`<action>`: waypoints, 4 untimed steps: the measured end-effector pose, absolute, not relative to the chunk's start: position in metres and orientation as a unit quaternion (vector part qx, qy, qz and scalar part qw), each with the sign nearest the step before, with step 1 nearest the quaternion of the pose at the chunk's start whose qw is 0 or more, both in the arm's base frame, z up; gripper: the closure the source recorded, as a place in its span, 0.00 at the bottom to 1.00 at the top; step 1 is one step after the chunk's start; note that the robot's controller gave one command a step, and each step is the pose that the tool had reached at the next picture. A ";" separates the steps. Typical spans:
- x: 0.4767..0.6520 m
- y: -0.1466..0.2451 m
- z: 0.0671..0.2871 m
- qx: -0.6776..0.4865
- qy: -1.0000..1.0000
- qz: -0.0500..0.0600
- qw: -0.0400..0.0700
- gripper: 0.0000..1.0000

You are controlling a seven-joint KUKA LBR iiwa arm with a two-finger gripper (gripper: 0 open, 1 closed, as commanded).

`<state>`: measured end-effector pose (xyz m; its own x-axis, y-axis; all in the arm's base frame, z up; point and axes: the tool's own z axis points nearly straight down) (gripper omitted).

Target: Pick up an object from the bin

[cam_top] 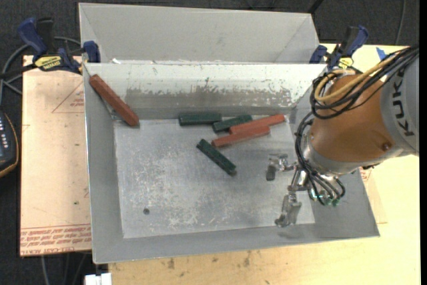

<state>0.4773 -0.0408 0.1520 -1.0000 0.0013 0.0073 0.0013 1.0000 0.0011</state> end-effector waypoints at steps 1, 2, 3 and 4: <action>0.582 -0.040 0.125 -0.032 -0.999 -0.001 -0.003 0.00; 0.620 -0.070 0.084 0.092 -0.996 0.000 -0.001 0.00; 0.616 0.037 0.071 0.126 -0.992 -0.002 -0.002 0.00; 0.618 0.033 0.074 0.122 -0.992 -0.001 -0.004 1.00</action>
Offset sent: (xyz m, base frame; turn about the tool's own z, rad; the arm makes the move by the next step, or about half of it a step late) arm 0.1018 0.0002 -0.0257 0.0647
